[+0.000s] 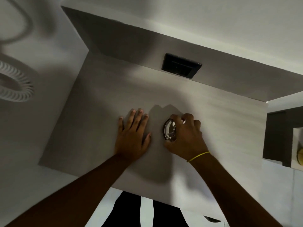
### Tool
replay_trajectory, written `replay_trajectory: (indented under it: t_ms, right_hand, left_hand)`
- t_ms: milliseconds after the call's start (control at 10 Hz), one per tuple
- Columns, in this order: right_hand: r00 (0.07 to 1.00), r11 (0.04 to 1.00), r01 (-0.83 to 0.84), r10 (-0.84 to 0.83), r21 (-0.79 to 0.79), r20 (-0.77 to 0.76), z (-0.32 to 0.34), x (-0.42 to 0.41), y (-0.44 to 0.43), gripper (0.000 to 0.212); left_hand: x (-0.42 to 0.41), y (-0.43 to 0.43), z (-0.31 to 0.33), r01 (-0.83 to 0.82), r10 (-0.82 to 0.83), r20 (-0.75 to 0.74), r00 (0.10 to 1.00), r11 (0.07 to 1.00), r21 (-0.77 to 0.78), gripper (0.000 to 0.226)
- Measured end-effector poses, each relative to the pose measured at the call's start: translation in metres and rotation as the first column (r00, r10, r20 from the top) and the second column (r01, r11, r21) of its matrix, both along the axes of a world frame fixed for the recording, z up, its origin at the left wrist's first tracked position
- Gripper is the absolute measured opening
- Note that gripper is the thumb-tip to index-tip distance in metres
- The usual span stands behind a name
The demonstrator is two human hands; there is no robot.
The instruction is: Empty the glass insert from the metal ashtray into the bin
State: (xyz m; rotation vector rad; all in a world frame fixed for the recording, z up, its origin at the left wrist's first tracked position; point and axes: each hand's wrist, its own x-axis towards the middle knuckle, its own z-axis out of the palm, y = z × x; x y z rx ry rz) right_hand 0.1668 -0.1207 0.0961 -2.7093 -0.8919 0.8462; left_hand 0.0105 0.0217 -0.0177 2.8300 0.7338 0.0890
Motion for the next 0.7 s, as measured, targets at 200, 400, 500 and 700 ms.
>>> replay_trajectory:
  t_ms: [200,400,500,700]
  right_hand:
    - [0.997,0.999,-0.049,0.050,-0.022,0.053,-0.015,-0.006,0.005,0.091]
    - [0.995,0.996,-0.078,0.080,-0.033,0.061,-0.022,-0.003,0.003,0.084]
    - [0.994,0.993,-0.098,0.101,-0.068,0.038,-0.024,-0.005,0.002,0.088]
    - [0.991,0.989,-0.127,0.123,-0.078,-0.056,0.000,-0.009,0.000,0.116]
  left_hand:
    - [0.002,0.001,-0.001,0.002,-0.002,-0.005,1.000,1.000,0.005,0.074]
    - [0.003,0.003,-0.006,0.016,-0.016,-0.014,1.000,1.000,0.000,0.073]
    - [0.000,0.001,-0.007,0.030,-0.030,-0.025,0.999,1.000,0.005,0.073]
    - [0.017,0.004,0.036,0.104,-0.104,-0.026,0.994,0.995,-0.014,0.075]
